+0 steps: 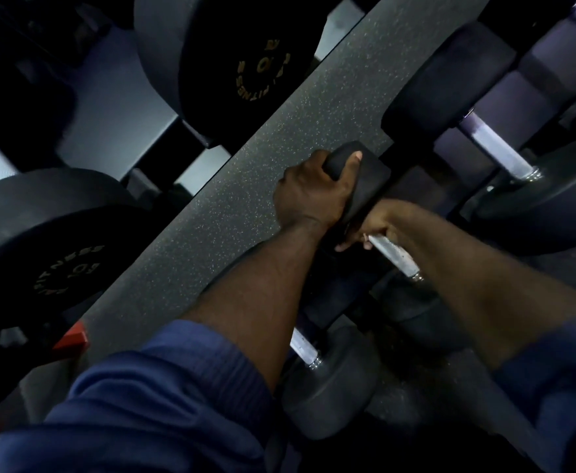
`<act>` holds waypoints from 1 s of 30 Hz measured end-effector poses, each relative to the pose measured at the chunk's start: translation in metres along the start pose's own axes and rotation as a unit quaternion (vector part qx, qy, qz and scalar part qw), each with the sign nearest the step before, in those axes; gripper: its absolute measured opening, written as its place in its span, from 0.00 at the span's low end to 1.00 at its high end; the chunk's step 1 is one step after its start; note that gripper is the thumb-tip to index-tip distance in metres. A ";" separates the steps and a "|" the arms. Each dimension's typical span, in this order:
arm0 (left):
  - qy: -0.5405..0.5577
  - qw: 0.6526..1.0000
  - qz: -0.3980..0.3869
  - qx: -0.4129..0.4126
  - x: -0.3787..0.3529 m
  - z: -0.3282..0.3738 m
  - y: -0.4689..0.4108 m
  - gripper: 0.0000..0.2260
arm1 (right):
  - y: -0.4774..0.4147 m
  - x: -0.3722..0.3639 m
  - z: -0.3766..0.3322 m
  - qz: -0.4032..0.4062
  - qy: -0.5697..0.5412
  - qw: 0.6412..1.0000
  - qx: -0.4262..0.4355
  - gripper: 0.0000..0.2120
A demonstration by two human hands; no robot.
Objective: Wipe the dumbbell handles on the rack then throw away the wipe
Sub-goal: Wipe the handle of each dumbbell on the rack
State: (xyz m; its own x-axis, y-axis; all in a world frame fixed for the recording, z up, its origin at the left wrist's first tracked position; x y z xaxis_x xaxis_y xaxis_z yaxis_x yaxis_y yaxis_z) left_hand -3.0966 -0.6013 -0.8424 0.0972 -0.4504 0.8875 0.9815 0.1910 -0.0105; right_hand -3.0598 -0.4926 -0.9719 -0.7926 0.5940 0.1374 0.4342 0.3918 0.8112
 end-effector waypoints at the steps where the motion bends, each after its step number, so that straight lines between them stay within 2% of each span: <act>1: 0.001 1.000 -0.001 0.002 -0.001 0.000 0.000 0.28 | 0.004 -0.001 -0.002 -0.053 -0.059 0.997 0.010 0.11; 3: 0.003 1.000 -0.002 0.004 -0.001 0.001 0.001 0.29 | 0.007 -0.001 -0.003 -0.077 -0.126 0.989 0.026 0.14; 4: 0.003 1.000 -0.002 0.004 -0.001 0.001 0.001 0.28 | 0.005 0.001 -0.002 -0.039 -0.095 0.994 0.028 0.10; 5: 0.001 1.000 -0.003 0.005 -0.001 0.001 0.000 0.28 | 0.004 0.002 -0.004 0.037 -0.038 0.998 0.020 0.07; 6: -0.002 1.000 -0.006 0.005 -0.001 0.001 0.000 0.28 | 0.003 0.003 0.003 0.172 0.034 0.984 -0.014 0.13; 8: -0.005 1.000 -0.007 0.006 -0.002 0.000 0.000 0.28 | 0.028 -0.010 0.005 0.434 0.135 0.888 -0.075 0.22; 9: -0.006 1.000 -0.006 0.005 -0.001 0.000 0.001 0.29 | 0.039 -0.017 0.000 0.506 0.155 0.845 -0.076 0.23; 10: -0.005 1.000 -0.004 0.005 -0.001 0.001 0.001 0.29 | 0.043 -0.018 -0.003 0.525 0.170 0.831 -0.076 0.21; 11: -0.004 1.000 -0.003 0.005 0.000 0.001 0.000 0.29 | 0.037 -0.013 -0.003 0.495 0.176 0.847 -0.076 0.19; 12: -0.003 1.000 -0.004 0.006 -0.001 0.001 0.000 0.29 | 0.023 -0.001 0.001 0.426 0.165 0.887 -0.072 0.17; 14: 0.001 1.000 -0.002 0.002 -0.002 0.001 -0.001 0.28 | -0.002 0.010 0.006 0.176 0.066 0.981 -0.051 0.13; 15: 0.001 1.000 0.001 0.001 -0.002 0.001 -0.001 0.28 | -0.005 0.006 0.006 0.039 0.005 0.998 -0.041 0.12; 16: 0.002 1.000 0.006 0.001 -0.002 0.000 -0.001 0.28 | -0.003 0.001 0.009 -0.058 -0.043 0.997 -0.038 0.14; 18: 0.002 1.000 0.014 0.000 -0.002 -0.002 -0.001 0.28 | 0.002 -0.004 0.006 -0.146 -0.126 0.981 -0.030 0.15; 20: 0.001 1.000 0.016 -0.001 -0.002 -0.001 0.000 0.28 | -0.002 -0.002 0.005 -0.127 -0.121 0.984 -0.018 0.15; 21: 0.001 1.000 0.017 0.000 -0.001 0.000 0.001 0.27 | -0.007 0.001 0.006 -0.063 -0.076 0.995 -0.011 0.14; 22: 0.002 1.000 0.017 0.000 0.001 0.000 0.001 0.27 | -0.008 0.005 0.008 0.047 -0.013 0.999 -0.011 0.13; 23: 0.004 1.000 0.015 -0.001 0.001 0.002 0.001 0.27 | -0.002 0.009 0.011 0.209 0.072 0.975 -0.016 0.11; 24: 0.006 1.000 0.013 -0.002 0.001 0.002 0.001 0.27 | 0.014 0.004 0.009 0.358 0.166 0.919 -0.026 0.12; 25: 0.004 1.000 0.013 -0.002 0.000 0.002 0.001 0.27 | 0.033 -0.005 0.004 0.456 0.232 0.858 -0.032 0.14; 26: 0.000 1.000 0.015 -0.003 -0.001 0.001 0.001 0.27 | 0.038 -0.010 0.003 0.499 0.251 0.829 -0.024 0.16; 27: -0.005 1.000 0.018 -0.004 -0.001 0.001 0.001 0.27 | 0.037 -0.009 0.003 0.485 0.259 0.835 -0.019 0.16; 28: -0.007 1.000 0.019 -0.005 -0.001 0.000 0.000 0.27 | 0.024 -0.003 0.005 0.415 0.247 0.875 -0.009 0.16; 30: -0.004 1.000 0.019 -0.004 -0.003 -0.001 -0.001 0.28 | -0.002 0.007 0.013 0.163 0.077 0.983 0.024 0.14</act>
State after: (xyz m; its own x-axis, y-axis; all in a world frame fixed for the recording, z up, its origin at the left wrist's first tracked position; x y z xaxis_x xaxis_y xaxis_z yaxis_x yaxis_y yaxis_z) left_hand -3.0975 -0.6015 -0.8452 0.1331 -0.4367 0.8897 0.9785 0.2008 -0.0478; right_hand -3.0606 -0.4803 -0.9795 -0.6614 0.5817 0.4735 0.6930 0.2324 0.6825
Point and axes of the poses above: each hand's wrist, its own y-axis away from the middle knuckle, its own x-axis out of the back of the hand, z = x × y, the point moved 7 cm from there along -y, towards the middle knuckle, and after that the axes turned 7 degrees about y, right-handed, at the moved point
